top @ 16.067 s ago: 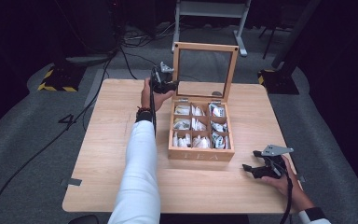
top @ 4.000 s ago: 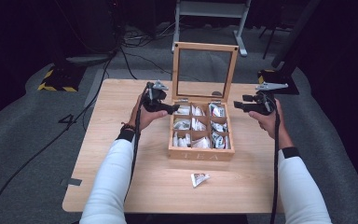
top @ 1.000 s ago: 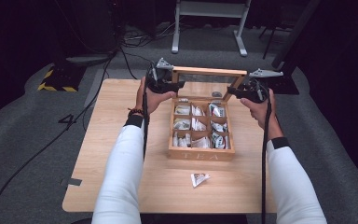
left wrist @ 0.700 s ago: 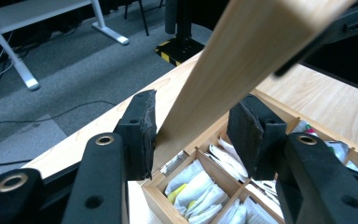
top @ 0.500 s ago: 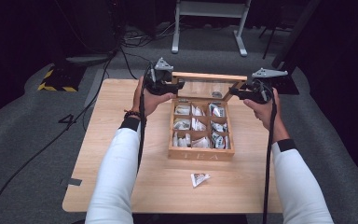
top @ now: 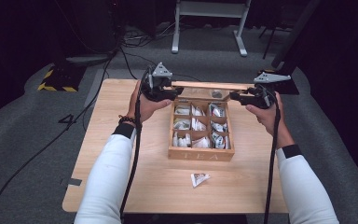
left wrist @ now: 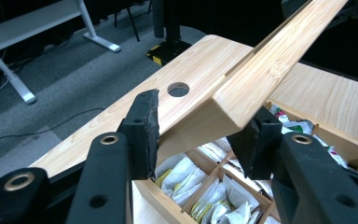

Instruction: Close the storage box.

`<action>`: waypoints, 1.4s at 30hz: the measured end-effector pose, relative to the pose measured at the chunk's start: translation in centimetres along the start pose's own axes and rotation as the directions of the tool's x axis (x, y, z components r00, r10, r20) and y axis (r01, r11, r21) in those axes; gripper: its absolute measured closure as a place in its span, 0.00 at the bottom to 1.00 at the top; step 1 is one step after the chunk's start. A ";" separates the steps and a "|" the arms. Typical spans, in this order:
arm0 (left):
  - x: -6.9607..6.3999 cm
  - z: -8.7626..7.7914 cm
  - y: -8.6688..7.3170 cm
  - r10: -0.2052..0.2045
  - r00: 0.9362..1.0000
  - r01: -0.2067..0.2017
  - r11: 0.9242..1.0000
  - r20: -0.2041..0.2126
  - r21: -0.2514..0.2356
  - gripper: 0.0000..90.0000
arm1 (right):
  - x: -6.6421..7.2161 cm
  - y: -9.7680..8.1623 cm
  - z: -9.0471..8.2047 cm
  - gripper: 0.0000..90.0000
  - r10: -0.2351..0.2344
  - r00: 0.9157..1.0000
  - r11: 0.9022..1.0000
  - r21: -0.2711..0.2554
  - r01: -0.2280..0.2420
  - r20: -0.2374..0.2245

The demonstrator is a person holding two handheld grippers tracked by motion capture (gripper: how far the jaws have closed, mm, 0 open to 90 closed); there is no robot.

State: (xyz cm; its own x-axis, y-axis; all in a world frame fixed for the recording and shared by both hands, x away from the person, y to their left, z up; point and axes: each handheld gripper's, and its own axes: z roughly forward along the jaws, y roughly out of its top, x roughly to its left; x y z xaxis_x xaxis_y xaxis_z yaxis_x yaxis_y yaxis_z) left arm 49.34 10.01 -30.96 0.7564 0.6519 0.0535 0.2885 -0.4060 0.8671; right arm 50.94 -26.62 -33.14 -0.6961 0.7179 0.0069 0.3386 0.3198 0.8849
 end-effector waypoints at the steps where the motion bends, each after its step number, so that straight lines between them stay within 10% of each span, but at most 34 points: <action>1: 0.0 0.0 0.0 0.000 1.000 0.000 1.000 0.000 0.000 0.61 | 0.0 0.0 0.0 0.58 0.000 1.000 1.000 0.000 0.000 0.000; 17: -1.6 -0.9 -1.7 0.070 0.998 -0.070 0.997 -0.005 0.013 0.61 | 1.4 -1.1 -1.2 0.54 -0.040 0.999 0.999 0.012 0.040 -0.013; 42: -3.7 -1.8 -4.1 0.073 0.997 -0.074 0.996 0.016 0.054 0.48 | 3.2 -3.6 -2.5 0.40 -0.069 0.998 0.997 0.041 0.070 -0.011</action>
State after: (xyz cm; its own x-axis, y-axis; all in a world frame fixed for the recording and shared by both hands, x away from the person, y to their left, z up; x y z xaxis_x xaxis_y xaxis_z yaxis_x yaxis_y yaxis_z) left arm 44.33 10.41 -33.86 0.7848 0.6102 0.1087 0.2631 -0.4867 0.8330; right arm 45.95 -27.02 -35.10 -0.7248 0.6872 -0.0493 0.3151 0.3943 0.8633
